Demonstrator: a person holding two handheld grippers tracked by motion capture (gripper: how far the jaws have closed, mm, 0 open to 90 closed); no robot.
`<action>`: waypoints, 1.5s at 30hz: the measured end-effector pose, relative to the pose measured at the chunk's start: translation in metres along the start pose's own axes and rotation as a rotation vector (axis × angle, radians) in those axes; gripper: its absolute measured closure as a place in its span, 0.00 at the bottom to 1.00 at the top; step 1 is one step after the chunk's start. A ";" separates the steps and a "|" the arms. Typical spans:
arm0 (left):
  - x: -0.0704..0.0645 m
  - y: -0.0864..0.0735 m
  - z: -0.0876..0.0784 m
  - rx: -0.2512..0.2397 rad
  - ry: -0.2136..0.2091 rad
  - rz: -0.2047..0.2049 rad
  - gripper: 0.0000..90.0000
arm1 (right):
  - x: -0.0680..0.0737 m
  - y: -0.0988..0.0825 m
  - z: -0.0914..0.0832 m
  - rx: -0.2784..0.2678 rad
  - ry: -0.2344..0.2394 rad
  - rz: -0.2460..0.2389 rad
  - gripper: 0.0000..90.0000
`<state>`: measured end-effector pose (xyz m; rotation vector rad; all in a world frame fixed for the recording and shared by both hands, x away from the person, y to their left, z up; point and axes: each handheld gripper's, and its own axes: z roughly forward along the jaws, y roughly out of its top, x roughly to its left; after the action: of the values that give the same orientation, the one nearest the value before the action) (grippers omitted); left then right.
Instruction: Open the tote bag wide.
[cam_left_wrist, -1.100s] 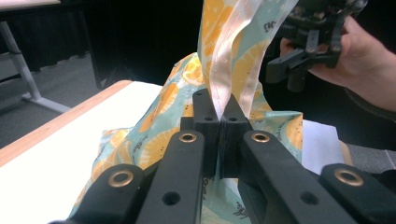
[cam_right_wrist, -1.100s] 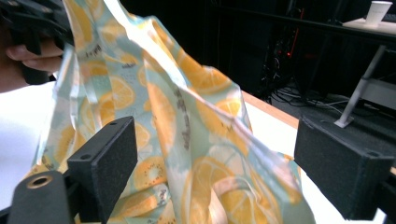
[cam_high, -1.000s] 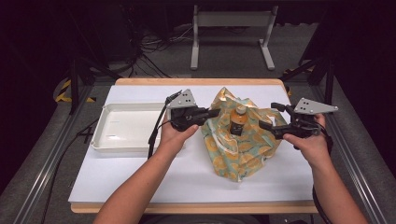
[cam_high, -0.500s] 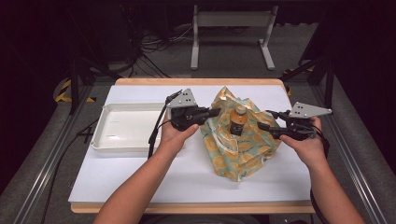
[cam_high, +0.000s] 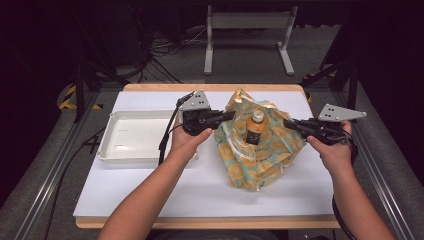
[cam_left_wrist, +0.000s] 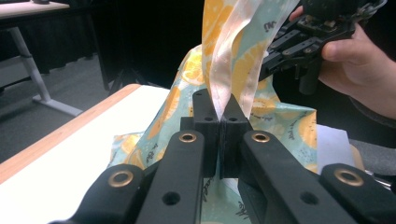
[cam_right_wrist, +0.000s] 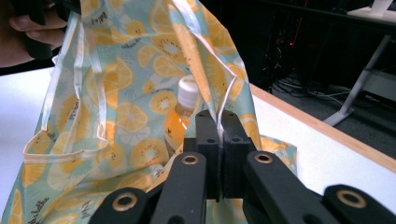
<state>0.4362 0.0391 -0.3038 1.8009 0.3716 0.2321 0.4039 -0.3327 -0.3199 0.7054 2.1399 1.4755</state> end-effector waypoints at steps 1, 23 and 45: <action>0.001 0.001 0.000 -0.001 0.002 -0.002 0.99 | 0.000 0.002 0.000 -0.004 0.000 0.004 0.98; 0.040 0.008 0.015 0.041 0.080 -0.078 0.99 | -0.032 0.016 0.007 -0.072 0.005 0.117 0.99; 0.056 -0.015 0.039 0.174 0.179 -0.106 0.99 | -0.060 0.000 0.031 -0.046 -0.019 0.222 0.99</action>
<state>0.4994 0.0279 -0.3304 1.9303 0.6287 0.2952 0.4693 -0.3491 -0.3261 0.9621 2.0603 1.6163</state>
